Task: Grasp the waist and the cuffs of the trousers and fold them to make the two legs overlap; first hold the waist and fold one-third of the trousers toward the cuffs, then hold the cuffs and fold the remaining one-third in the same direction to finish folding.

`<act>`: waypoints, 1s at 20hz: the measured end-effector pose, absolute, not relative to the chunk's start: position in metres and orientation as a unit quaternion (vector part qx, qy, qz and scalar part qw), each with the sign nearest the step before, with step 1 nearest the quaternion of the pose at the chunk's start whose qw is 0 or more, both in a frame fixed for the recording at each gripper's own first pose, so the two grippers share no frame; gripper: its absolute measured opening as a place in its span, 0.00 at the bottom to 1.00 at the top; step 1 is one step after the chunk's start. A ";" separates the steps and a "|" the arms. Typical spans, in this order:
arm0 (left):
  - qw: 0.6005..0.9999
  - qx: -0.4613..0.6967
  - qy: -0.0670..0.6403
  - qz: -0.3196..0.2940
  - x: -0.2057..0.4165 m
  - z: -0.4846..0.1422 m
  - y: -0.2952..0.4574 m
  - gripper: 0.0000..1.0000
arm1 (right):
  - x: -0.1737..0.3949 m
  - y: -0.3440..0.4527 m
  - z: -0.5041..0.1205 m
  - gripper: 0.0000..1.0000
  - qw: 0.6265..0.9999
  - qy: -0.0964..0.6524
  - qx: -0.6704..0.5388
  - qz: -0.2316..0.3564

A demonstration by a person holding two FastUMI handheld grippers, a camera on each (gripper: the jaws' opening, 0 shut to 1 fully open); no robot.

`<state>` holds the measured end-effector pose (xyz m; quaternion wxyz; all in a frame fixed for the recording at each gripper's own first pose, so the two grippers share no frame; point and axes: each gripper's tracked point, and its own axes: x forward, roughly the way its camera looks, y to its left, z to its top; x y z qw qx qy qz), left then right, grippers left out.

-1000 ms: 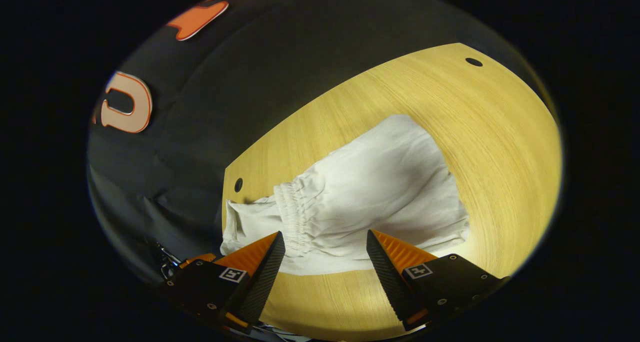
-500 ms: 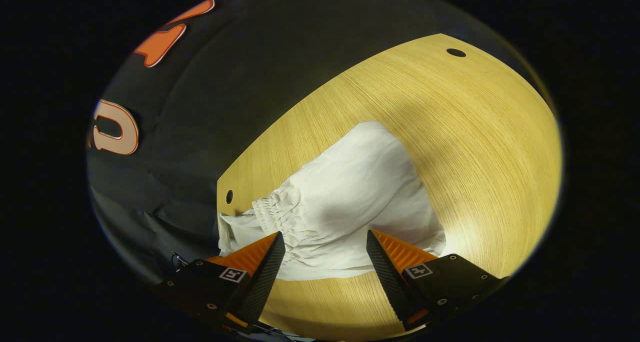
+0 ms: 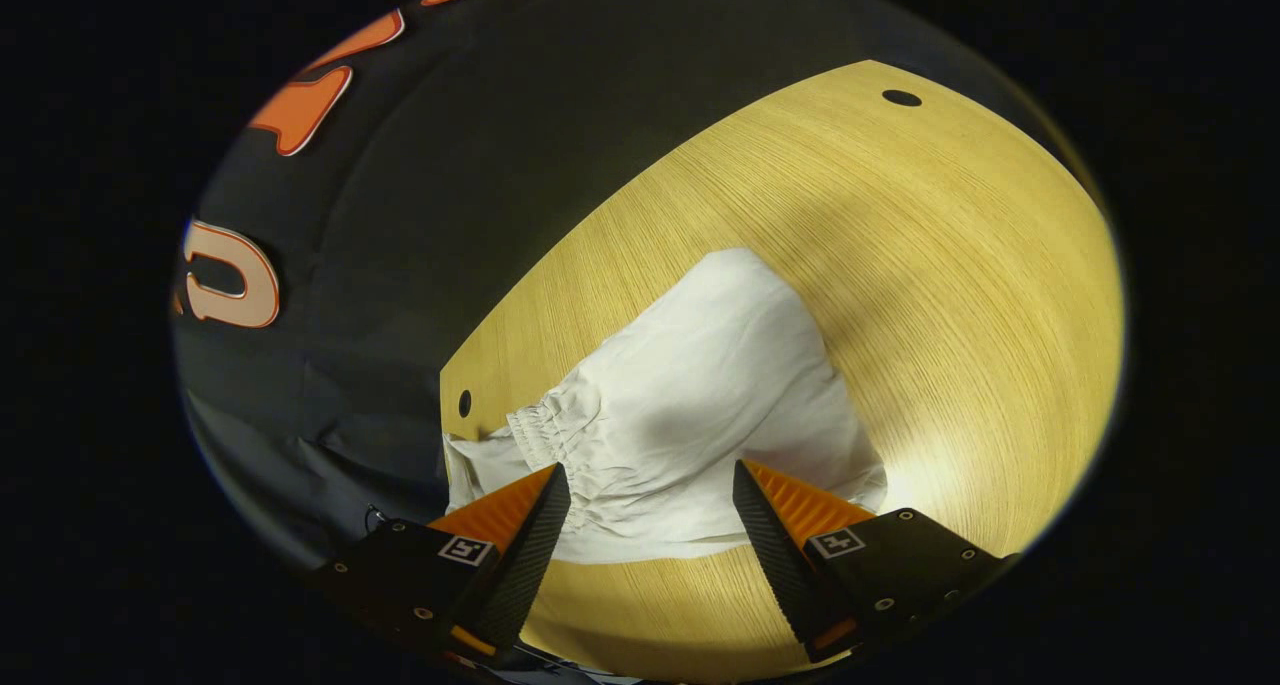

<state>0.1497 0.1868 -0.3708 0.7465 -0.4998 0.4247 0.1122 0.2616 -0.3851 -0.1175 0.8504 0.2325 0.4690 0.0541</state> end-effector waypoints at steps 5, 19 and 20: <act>0.784 -0.473 0.393 0.083 0.158 -0.338 0.174 0.04 | 0.261 -0.389 -0.115 0.99 0.857 0.458 0.229 0.050; 0.890 -0.341 0.283 -0.108 0.176 -0.111 0.010 0.04 | 0.255 -0.462 -0.084 0.98 0.873 0.409 0.263 0.037; 0.892 -0.333 0.282 -0.122 0.179 -0.105 -0.012 0.04 | 0.255 -0.470 -0.085 0.99 0.873 0.407 0.266 0.037</act>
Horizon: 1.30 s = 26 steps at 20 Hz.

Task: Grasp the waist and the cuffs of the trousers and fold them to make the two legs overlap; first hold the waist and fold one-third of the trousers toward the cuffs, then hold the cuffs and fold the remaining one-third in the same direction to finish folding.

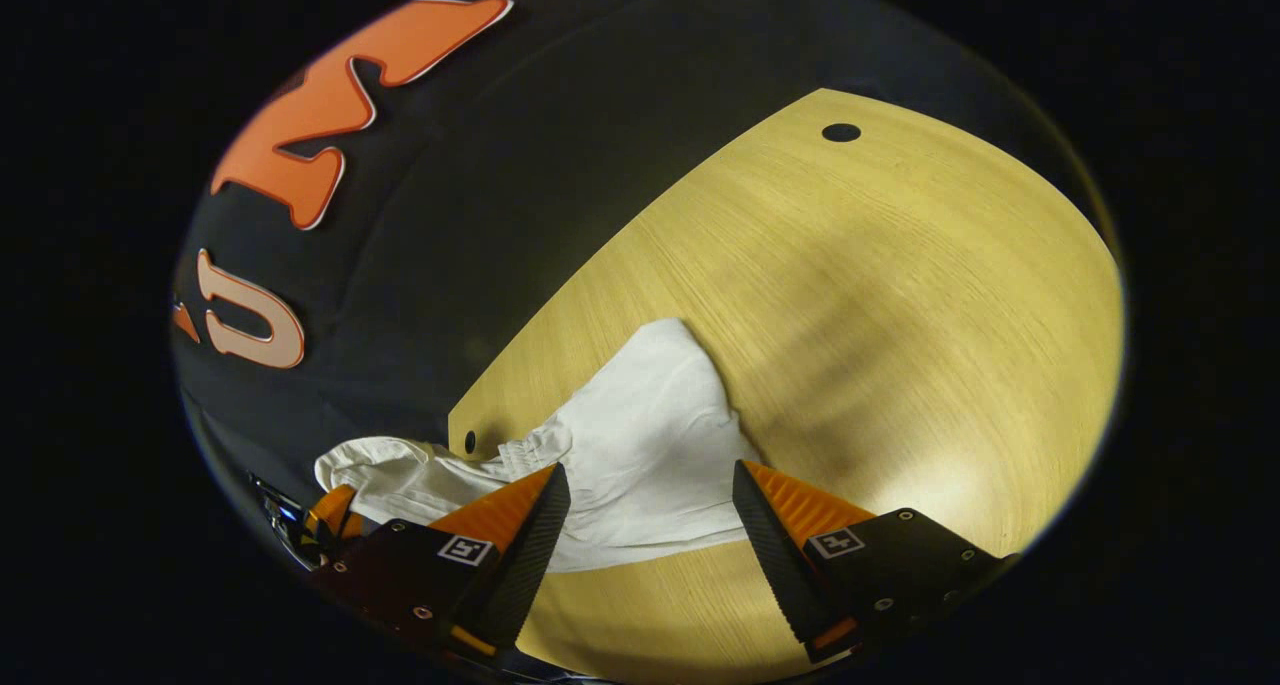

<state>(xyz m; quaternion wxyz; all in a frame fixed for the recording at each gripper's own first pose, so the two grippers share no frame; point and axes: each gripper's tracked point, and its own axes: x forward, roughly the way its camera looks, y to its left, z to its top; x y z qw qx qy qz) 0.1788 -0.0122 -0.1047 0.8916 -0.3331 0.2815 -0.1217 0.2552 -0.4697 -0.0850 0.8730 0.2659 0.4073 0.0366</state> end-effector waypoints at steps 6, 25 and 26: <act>0.887 -0.295 0.303 -0.186 0.173 -0.094 -0.133 0.04 | 0.251 -0.530 -0.079 0.98 0.869 0.403 0.286 0.027; 0.834 -0.095 0.496 -0.222 0.100 -0.276 -0.343 0.05 | 0.245 -0.620 -0.091 0.98 0.859 0.414 0.301 0.010; 0.832 -0.083 0.501 -0.223 0.095 -0.281 -0.343 0.24 | 0.245 -0.623 -0.092 0.98 0.860 0.414 0.297 0.008</act>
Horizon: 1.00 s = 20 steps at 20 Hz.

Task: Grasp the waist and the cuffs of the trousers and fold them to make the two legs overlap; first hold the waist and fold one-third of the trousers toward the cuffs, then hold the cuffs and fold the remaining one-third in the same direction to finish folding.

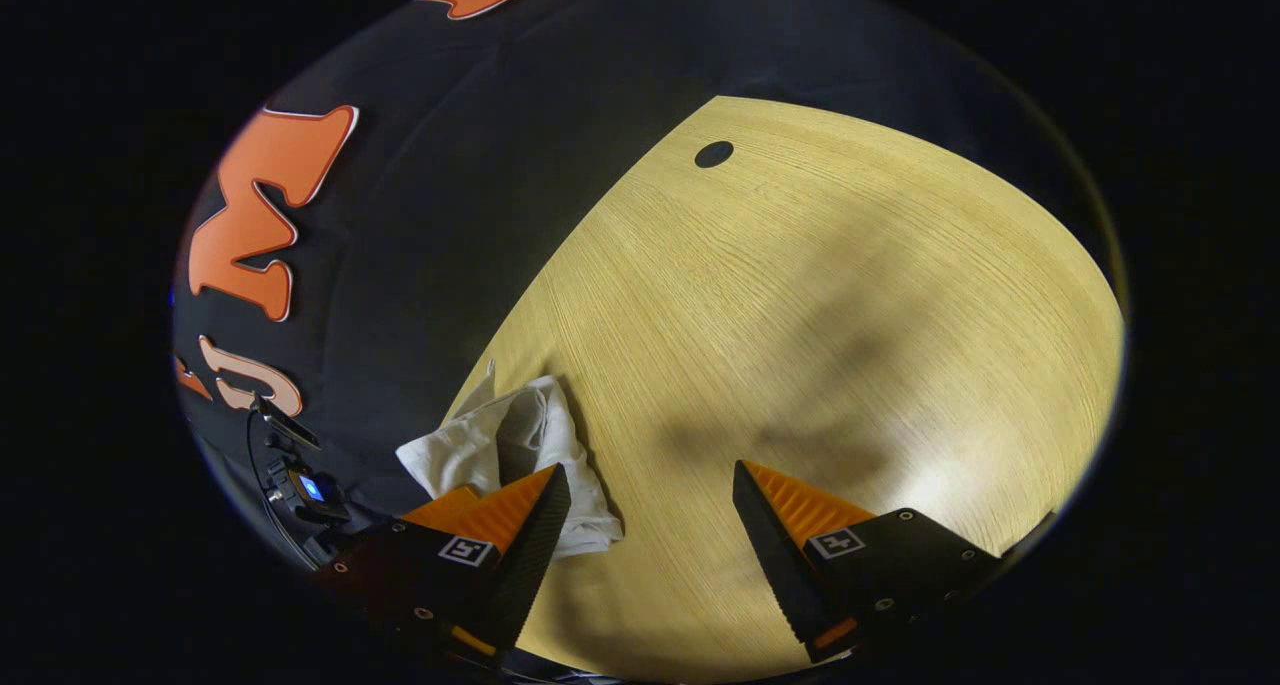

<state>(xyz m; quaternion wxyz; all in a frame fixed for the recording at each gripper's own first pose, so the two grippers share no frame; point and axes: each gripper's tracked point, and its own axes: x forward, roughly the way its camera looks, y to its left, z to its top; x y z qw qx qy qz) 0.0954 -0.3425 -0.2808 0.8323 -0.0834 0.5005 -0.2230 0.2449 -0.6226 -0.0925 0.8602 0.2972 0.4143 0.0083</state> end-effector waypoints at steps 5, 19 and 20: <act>0.821 -0.083 0.511 -0.241 0.070 -0.289 -0.367 1.00 | 0.245 -0.624 -0.092 0.98 0.866 0.412 0.283 0.005; 0.955 0.002 0.258 -0.149 0.096 -0.208 -0.280 1.00 | 0.239 -0.565 0.032 0.98 0.953 0.271 0.124 0.061; 0.962 0.008 0.238 -0.134 0.097 -0.203 -0.271 1.00 | 0.234 -0.556 0.043 0.98 0.957 0.255 0.115 0.070</act>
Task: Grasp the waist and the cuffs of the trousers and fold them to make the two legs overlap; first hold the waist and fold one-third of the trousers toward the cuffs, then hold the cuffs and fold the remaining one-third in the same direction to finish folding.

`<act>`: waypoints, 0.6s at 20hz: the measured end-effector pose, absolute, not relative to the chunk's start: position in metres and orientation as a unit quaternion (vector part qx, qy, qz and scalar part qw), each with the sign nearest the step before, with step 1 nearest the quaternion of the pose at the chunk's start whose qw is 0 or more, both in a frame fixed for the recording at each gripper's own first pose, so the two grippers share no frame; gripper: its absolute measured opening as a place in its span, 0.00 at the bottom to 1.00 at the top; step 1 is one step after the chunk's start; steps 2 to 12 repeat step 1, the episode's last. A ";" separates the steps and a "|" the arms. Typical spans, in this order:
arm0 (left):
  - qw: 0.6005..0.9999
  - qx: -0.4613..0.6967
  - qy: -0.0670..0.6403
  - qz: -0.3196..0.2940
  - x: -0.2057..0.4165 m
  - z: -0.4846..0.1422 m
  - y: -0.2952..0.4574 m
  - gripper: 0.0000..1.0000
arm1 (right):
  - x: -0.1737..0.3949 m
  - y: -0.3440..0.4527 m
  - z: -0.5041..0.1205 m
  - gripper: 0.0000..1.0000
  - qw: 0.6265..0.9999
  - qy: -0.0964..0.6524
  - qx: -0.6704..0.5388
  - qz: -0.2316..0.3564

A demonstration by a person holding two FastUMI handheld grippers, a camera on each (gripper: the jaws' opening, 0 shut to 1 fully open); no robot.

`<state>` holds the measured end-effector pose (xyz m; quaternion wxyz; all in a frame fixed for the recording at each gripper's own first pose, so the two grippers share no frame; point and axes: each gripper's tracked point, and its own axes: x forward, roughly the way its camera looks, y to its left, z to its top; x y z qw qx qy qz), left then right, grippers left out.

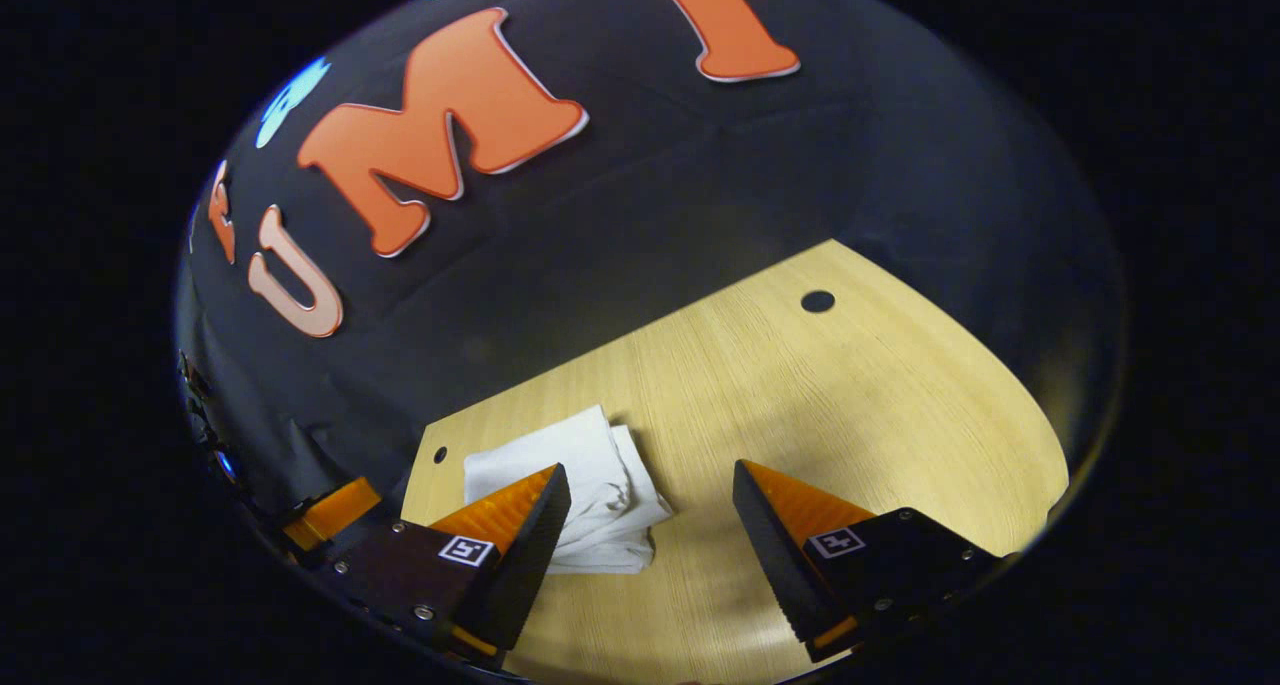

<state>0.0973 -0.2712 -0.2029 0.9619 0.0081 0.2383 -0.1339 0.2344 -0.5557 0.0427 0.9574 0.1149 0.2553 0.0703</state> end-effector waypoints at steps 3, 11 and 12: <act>0.969 0.013 0.217 -0.120 0.096 -0.199 -0.266 1.00 | 0.227 -0.545 0.053 0.98 0.961 0.242 0.105 0.081; 0.969 0.013 0.217 -0.120 0.096 -0.199 -0.266 1.00 | 0.227 -0.545 0.053 0.98 0.961 0.242 0.105 0.081; 0.969 0.013 0.217 -0.120 0.096 -0.199 -0.266 1.00 | 0.227 -0.545 0.053 0.98 0.961 0.242 0.105 0.081</act>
